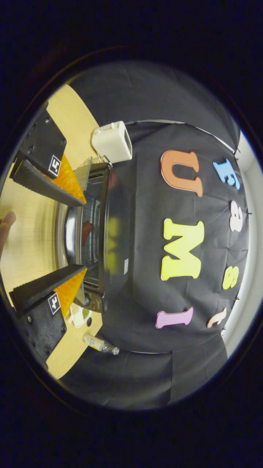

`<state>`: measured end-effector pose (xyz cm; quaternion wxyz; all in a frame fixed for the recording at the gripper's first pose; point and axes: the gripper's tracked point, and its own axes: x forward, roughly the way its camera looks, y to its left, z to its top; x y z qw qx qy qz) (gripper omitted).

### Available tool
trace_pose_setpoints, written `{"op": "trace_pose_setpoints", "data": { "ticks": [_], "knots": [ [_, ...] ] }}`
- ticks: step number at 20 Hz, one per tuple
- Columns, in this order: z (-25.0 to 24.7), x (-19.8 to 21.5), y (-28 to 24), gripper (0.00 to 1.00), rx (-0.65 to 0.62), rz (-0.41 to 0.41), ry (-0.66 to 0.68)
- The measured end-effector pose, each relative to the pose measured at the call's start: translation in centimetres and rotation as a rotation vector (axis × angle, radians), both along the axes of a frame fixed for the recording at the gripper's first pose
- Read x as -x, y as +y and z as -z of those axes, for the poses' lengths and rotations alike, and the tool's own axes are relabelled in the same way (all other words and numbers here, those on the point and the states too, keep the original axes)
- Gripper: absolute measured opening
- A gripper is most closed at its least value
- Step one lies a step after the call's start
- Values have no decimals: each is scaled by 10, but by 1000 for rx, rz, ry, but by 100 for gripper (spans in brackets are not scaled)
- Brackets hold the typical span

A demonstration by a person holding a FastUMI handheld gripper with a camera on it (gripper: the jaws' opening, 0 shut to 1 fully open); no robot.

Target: Open the toaster oven, put the food inside, and close the toaster oven door.

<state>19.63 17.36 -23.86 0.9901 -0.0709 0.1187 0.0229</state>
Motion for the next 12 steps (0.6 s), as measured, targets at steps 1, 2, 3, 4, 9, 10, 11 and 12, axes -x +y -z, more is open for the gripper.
{"op": "trace_pose_setpoints", "data": {
  "ticks": [1,2,3,4,9,10,11,12],
  "knots": [
    [-15,-6,4,100,-6,-13,-30],
    [-30,-9,5,100,-3,-16,-54],
    [-47,-7,4,100,3,-11,-73],
    [-66,1,4,100,4,-19,-97],
    [-169,89,1,100,-3,-72,-269],
    [-186,111,-2,100,1,-86,-300],
    [-200,132,-10,100,9,-82,-329],
    [-212,151,-20,100,13,-71,-351]
  ]
}}
